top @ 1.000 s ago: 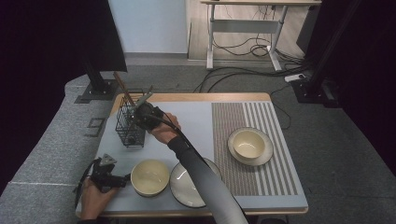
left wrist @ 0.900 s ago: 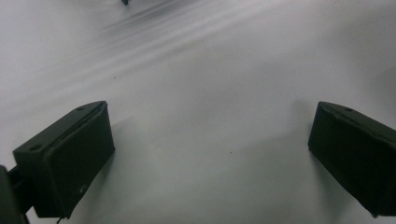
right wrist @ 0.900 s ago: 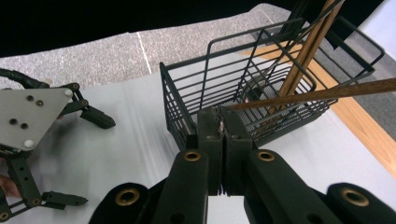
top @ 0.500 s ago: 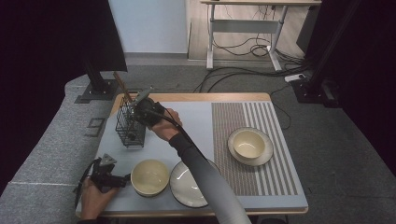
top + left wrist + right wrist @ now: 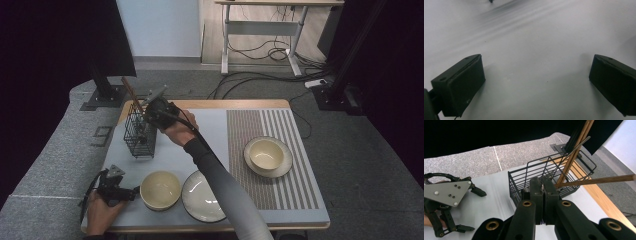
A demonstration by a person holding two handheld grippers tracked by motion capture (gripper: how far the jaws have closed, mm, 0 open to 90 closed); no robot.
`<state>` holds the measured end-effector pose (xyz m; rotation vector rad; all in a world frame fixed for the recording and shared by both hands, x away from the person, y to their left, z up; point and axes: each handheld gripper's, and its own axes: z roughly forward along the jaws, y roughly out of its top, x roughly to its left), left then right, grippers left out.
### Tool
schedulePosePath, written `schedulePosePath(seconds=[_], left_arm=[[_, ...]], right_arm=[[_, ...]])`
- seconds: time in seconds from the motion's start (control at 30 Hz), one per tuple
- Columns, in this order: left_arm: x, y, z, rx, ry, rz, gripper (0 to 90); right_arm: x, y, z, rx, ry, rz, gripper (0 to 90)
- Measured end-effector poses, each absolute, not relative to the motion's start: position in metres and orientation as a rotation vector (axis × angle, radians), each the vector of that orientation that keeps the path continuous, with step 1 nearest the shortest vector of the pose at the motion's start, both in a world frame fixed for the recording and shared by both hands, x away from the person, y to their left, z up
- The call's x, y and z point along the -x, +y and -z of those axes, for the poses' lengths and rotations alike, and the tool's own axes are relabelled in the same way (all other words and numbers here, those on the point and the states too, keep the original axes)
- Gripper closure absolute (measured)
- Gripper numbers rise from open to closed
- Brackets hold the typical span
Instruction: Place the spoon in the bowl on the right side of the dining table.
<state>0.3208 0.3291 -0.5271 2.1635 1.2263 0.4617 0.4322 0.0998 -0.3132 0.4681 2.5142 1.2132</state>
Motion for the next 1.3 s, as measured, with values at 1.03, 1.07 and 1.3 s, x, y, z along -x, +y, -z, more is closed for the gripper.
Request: schedulePosePath(seconds=[1.03, 1.07, 1.3], left_arm=[[-0.321, 0.329, 0.527, -2.165, 1.226, -0.462, 0.0], [-0.321, 0.329, 0.527, -2.166, 1.226, -0.462, 0.0], [-0.321, 0.329, 0.527, -2.166, 1.225, -0.462, 0.0]], right_arm=[[-0.424, 0.032, 0.269, -0.555, 2.418, -1.279, 88.9], [-0.424, 0.028, 0.270, -0.555, 2.413, -1.274, 88.9], [-0.421, 0.002, 0.273, -0.585, 2.393, -1.270, 88.9]])
